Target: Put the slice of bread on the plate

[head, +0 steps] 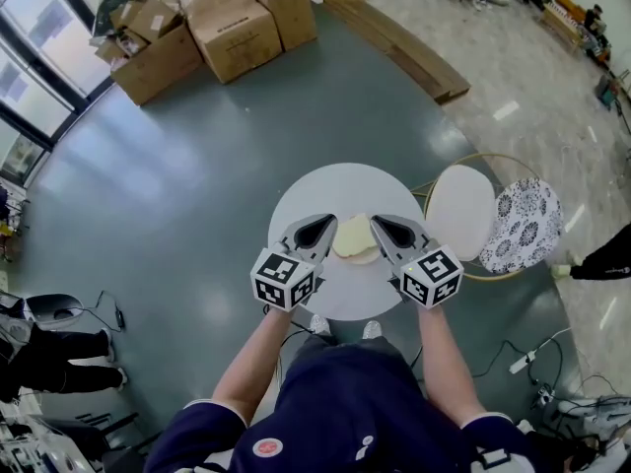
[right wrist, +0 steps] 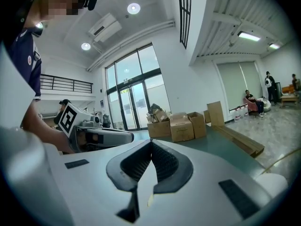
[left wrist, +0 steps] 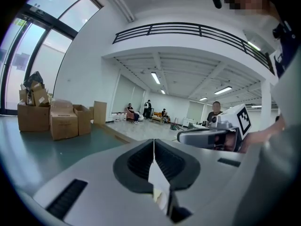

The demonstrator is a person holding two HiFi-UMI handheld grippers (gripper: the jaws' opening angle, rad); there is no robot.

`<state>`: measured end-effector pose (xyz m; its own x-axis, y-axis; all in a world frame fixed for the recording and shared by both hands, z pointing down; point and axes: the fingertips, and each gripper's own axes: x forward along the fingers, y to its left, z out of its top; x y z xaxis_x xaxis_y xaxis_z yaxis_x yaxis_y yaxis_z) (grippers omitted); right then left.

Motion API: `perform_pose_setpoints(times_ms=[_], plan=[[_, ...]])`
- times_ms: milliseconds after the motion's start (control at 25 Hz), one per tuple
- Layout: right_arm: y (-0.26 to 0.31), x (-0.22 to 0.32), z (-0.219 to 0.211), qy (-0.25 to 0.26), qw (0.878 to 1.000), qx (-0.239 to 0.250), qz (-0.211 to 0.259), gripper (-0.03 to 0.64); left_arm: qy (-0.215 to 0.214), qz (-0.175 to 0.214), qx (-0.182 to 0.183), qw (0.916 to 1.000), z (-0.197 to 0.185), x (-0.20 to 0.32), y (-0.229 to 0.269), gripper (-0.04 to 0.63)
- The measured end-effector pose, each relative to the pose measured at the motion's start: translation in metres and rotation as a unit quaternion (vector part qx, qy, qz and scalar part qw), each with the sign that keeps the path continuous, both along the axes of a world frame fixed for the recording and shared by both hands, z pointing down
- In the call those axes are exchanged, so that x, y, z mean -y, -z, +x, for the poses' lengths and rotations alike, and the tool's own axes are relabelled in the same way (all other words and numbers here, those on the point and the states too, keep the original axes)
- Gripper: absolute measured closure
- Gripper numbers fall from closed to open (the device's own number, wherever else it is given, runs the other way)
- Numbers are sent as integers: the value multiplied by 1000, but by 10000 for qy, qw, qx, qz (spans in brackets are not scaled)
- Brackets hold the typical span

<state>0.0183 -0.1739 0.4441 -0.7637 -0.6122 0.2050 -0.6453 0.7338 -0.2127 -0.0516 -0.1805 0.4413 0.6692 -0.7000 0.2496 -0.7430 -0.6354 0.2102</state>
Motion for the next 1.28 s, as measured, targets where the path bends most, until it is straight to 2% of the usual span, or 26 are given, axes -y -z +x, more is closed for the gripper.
perform_pose_setpoints(times_ms=[240,480,800,1280], plan=[[37,-14,-3,163,9989,15,434,609,-186,404,-192,9988,9,-16,38,588],[66,-25,-4,236,9972,128,702,609,-301,627,-400,9968,16,-28,66,588],[86,-35,2,191,9957,108,903,609,-398,707,-504,9954,29,-40,79,588],[94,-49,0,154,9934,77,1137,609,-396,846,-520,9943,30,-56,90,588]])
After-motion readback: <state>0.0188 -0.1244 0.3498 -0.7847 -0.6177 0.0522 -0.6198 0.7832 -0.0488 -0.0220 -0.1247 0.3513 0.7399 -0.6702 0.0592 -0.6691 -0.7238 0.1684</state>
